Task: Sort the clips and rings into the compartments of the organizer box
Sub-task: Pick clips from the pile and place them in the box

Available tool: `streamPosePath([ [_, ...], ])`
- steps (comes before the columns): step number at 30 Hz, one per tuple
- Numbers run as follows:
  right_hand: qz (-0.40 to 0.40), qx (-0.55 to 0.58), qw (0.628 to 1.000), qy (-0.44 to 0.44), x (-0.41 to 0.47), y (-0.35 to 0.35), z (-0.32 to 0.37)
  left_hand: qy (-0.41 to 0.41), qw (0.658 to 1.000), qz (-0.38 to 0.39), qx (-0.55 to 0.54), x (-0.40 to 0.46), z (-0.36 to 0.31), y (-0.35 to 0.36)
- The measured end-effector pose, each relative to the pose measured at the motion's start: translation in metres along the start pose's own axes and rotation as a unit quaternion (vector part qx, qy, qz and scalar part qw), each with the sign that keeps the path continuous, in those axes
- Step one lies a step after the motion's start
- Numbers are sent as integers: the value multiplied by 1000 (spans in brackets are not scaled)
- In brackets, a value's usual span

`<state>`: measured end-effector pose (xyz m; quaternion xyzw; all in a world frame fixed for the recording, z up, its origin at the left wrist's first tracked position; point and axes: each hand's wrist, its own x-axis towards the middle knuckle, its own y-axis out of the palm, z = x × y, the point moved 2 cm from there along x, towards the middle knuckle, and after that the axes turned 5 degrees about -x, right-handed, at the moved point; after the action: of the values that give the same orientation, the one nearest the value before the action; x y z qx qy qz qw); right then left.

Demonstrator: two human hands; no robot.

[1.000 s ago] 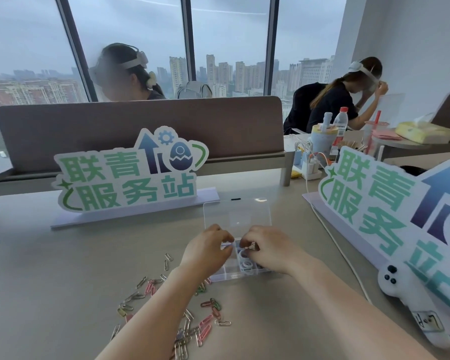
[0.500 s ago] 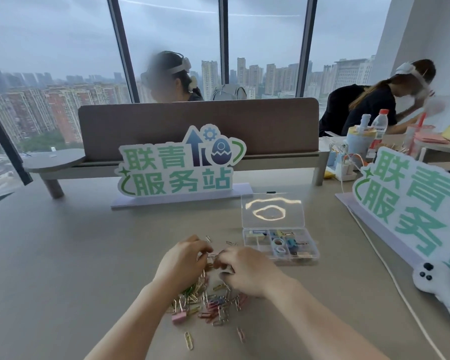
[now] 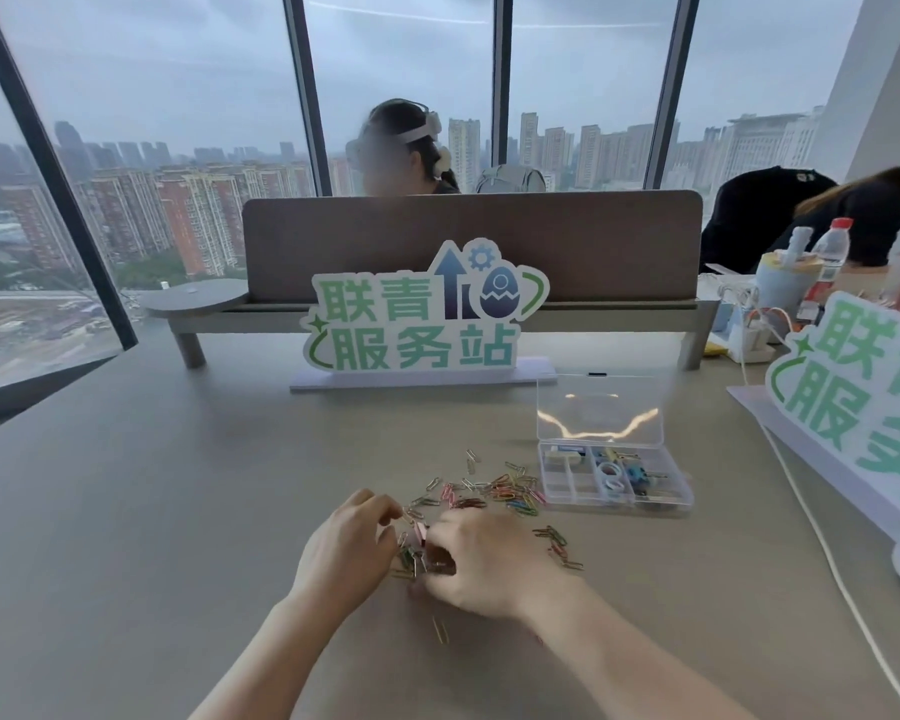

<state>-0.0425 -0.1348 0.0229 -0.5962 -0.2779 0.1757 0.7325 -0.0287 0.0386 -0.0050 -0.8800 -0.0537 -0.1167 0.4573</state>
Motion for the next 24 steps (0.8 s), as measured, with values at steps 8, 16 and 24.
streamPosePath([
  [8, -11, -9, 998, 65, 0, 13, 20, -2, 1000, 29, 3, 2, -8, -2],
  [16, 19, -15, 996, 90, 1, 12, 20, -7, 996, 83, 32, 17, -19, 9],
  [24, 44, -16, 996, 81, -7, -7, -10, 5, 999, 46, 13, 21, -20, 8],
])
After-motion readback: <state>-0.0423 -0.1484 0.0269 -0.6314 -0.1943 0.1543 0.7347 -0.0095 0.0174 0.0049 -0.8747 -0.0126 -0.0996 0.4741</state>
